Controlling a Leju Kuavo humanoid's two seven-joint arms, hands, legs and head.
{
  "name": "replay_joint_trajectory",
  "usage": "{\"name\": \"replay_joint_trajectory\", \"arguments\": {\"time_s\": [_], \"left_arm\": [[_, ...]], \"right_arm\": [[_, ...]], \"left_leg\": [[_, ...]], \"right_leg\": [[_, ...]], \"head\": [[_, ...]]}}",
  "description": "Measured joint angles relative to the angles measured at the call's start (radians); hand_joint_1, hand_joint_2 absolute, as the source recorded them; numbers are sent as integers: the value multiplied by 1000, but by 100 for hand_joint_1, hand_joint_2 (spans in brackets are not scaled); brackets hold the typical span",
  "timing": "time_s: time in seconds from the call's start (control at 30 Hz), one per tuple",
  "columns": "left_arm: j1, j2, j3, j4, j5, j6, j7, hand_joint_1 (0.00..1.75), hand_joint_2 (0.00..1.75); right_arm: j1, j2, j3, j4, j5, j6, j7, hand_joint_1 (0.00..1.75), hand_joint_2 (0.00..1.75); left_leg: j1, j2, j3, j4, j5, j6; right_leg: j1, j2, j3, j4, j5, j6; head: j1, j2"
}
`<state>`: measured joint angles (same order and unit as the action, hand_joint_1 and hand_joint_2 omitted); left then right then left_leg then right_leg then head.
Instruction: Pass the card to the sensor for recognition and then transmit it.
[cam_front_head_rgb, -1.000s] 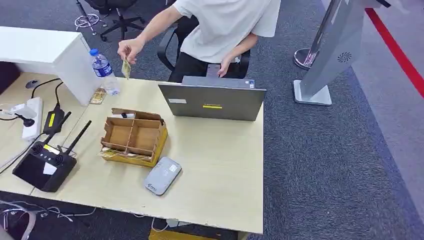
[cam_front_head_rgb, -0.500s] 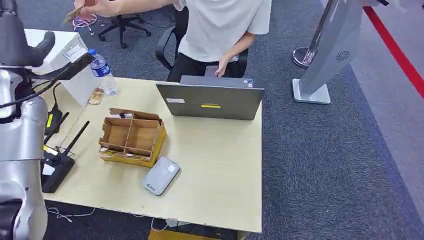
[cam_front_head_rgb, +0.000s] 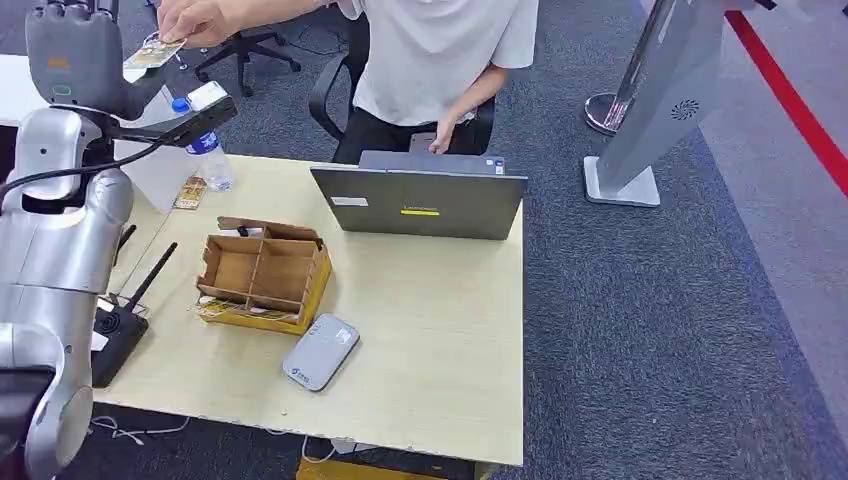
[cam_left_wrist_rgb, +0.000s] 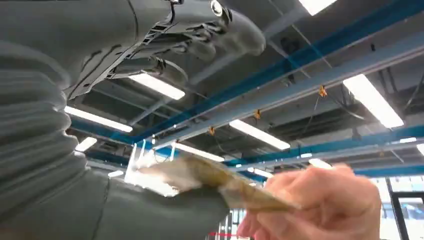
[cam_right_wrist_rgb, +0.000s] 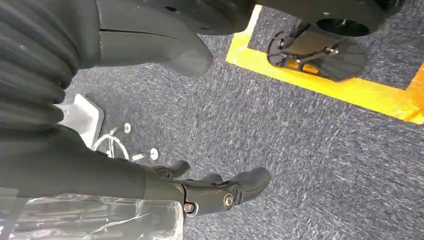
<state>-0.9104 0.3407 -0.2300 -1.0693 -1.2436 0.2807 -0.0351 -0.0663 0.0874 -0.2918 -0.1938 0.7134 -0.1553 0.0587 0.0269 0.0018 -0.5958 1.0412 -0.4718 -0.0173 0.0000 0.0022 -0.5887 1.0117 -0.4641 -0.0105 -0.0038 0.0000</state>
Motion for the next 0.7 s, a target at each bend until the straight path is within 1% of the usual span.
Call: {"name": "replay_joint_trajectory", "arguments": {"time_s": [0.3, 0.6, 0.7], "left_arm": [[-4, 0, -24, 51, 50, -17, -8, 175, 175], [-4, -3, -40, 61, 71, -15, -13, 175, 175], [2, -12, -49, 60, 96, -34, -24, 175, 175]], "right_arm": [[4, 0, -8, 0, 11, 0, -3, 0, 175], [4, 0, -16, 0, 22, 0, 0, 0, 175], [4, 0, -17, 0, 27, -1, 0, 0, 175]], "left_leg": [[0, 0, 0, 0, 0, 0], [0, 0, 0, 0, 0, 0], [0, 0, 0, 0, 0, 0]], "right_leg": [[0, 0, 0, 0, 0, 0], [0, 0, 0, 0, 0, 0], [0, 0, 0, 0, 0, 0]], "head": [[0, 0], [0, 0], [0, 0]]}}
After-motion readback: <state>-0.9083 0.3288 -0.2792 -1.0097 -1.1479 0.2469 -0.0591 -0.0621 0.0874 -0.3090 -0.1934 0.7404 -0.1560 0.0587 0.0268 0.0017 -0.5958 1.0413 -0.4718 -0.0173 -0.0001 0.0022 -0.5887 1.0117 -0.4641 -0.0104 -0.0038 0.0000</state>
